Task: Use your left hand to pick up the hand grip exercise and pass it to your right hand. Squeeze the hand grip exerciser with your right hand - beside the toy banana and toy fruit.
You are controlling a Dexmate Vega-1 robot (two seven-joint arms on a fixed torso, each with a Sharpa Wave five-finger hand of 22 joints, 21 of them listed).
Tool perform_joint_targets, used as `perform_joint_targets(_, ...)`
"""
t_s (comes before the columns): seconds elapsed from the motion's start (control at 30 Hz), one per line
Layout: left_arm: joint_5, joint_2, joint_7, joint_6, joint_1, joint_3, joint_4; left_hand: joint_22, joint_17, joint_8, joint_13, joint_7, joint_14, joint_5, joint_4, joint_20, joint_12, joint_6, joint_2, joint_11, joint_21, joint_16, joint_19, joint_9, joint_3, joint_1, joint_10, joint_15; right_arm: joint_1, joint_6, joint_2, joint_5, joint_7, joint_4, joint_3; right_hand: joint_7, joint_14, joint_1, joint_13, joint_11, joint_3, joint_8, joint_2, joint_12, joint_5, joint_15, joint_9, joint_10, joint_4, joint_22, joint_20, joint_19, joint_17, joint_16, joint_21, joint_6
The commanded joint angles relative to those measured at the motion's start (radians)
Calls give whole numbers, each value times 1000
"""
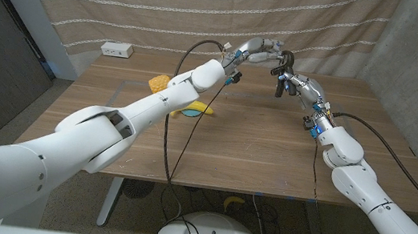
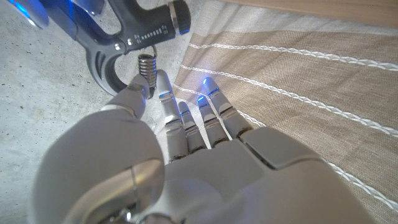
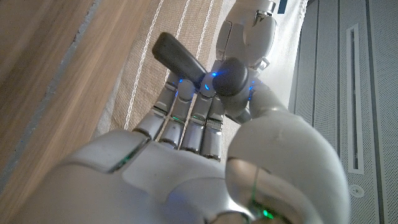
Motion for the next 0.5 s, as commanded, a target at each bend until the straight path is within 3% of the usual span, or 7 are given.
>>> perform_joint_targets(0.03, -288, -43, -388, 34, -45, -64, 114, 7, 4, -92, 5, -12, -21, -19, 25, 19, 1, -107, -26, 23, -13, -2, -43, -54, -37, -113, -51, 2, -20, 22, 13, -30, -50, -8, 6, 25, 13, 42, 4, -3, 8, 2, 22, 10, 15, -152, 3, 13, 2, 4, -2, 2, 0, 0, 15, 21)
perform_joint_targets(0.13, -348, -50, -454, 64, -49, -85, 128, 8, 4, -126, 4, -31, -24, -31, 39, 27, 1, -133, -37, 24, -18, 0, -61, -80, -59, -173, -74, 14, -20, 27, 15, -30, -51, -6, 6, 27, 16, 42, -1, -3, 8, 4, 20, 12, 23, -150, 1, 18, 4, 3, -3, 2, 0, 0, 22, 23)
perform_joint_targets(0.33, -431, -50, -532, 152, -57, -117, 132, 9, 5, -140, 3, -33, -24, -39, 51, 32, 4, -133, -41, 33, -22, 2, -72, -96, -73, -214, -81, 26, -19, 29, 17, -41, -60, -5, 5, 28, 16, 41, -1, -3, 7, 7, 18, 15, 35, -151, 1, 18, 6, 1, -3, -2, 0, -3, 31, 23)
perform_joint_targets(0.43, -471, -56, -586, 202, -78, -131, 163, 11, 5, -140, 3, -17, -26, -41, 60, 33, 12, -106, -34, 40, -23, 3, -79, -107, -78, -241, -67, 29, -22, 27, 16, -53, -73, -12, 5, 27, 17, 41, -2, -5, 7, 7, 17, 16, 40, -151, -3, 17, 6, 0, -3, -3, 0, -3, 36, 25)
perform_joint_targets(0.5, -501, -62, -629, 242, -96, -141, 190, 12, 2, -134, 2, 20, -29, -41, 63, 34, 22, -53, -31, 43, -25, 2, -87, -124, -82, -269, -45, 31, -23, 25, 13, -55, -74, -15, 5, 28, 19, 42, -3, -3, 8, 7, 17, 16, 43, -152, -2, 18, 6, 0, -3, -4, 0, -3, 38, 24)
